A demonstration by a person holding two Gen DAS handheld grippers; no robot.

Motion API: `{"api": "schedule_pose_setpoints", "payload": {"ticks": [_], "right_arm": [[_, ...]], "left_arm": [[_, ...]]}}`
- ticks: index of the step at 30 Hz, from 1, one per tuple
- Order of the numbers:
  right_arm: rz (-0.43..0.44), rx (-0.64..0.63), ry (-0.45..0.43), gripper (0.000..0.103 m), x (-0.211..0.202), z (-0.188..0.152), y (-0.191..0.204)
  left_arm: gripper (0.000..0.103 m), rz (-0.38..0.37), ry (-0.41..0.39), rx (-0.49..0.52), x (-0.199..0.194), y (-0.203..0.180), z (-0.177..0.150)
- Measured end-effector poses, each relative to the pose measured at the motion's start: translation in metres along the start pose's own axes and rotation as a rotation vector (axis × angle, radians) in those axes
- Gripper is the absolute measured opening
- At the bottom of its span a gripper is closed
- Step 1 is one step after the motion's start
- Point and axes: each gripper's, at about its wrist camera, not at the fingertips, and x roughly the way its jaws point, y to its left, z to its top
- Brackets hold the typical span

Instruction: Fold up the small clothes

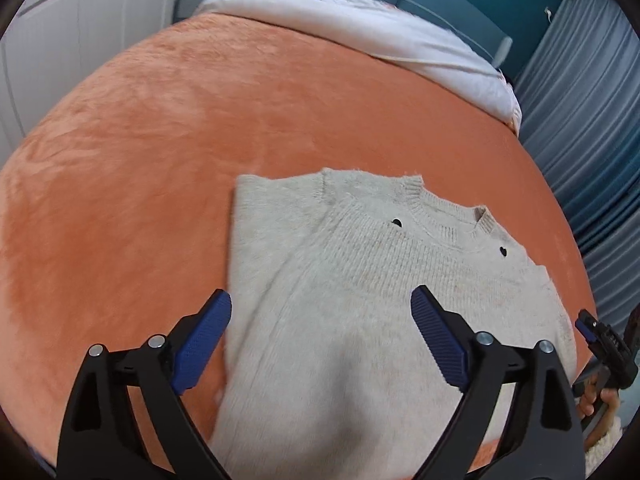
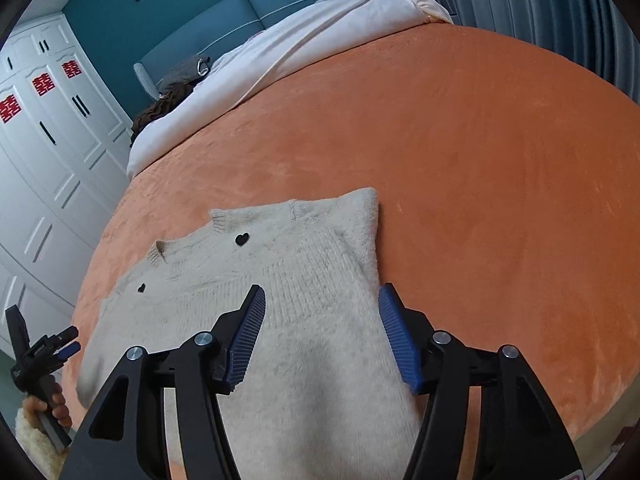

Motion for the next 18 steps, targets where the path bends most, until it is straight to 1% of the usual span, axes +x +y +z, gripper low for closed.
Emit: {"api": "schedule_pose_setpoints", "payload": {"ticks": [2, 4, 5, 7, 8, 9, 10, 11, 15, 18], "right_arm": [[-0.021, -0.005, 0.034, 0.059, 0.018, 0.003, 0.001], [-0.043, -0.018, 0.063, 0.059, 0.032, 0.004, 0.003], [-0.060, -0.032, 0.075, 0.059, 0.041, 0.004, 0.005], [-0.075, -0.048, 0.094, 0.059, 0.050, 0.003, 0.007], [-0.074, -0.053, 0.098, 0.055, 0.053, 0.002, 0.007], [-0.073, -0.062, 0.098, 0.039, 0.054, 0.001, 0.008], [-0.070, -0.073, 0.103, 0.027, 0.054, 0.000, 0.010], [-0.070, -0.086, 0.100, 0.016, 0.053, -0.001, 0.011], [-0.029, -0.101, 0.018, 0.013, 0.020, -0.001, 0.019], [0.005, -0.127, -0.036, 0.012, -0.006, 0.006, 0.030]], "left_arm": [[0.089, -0.006, 0.027, 0.000, 0.022, -0.001, 0.006], [0.088, -0.009, 0.059, -0.025, 0.039, 0.001, 0.010], [0.085, -0.019, 0.070, -0.029, 0.045, 0.001, 0.011], [0.072, -0.013, 0.083, 0.001, 0.049, -0.002, 0.011], [0.055, -0.008, 0.090, 0.026, 0.050, -0.004, 0.010], [0.035, 0.004, 0.102, 0.052, 0.051, -0.007, 0.008], [0.022, 0.004, 0.107, 0.064, 0.051, -0.008, 0.006], [0.011, -0.015, 0.108, 0.063, 0.048, -0.007, 0.005], [0.010, -0.061, 0.024, 0.048, 0.010, -0.012, 0.006], [0.010, -0.097, -0.052, 0.039, -0.024, -0.019, 0.019]]}}
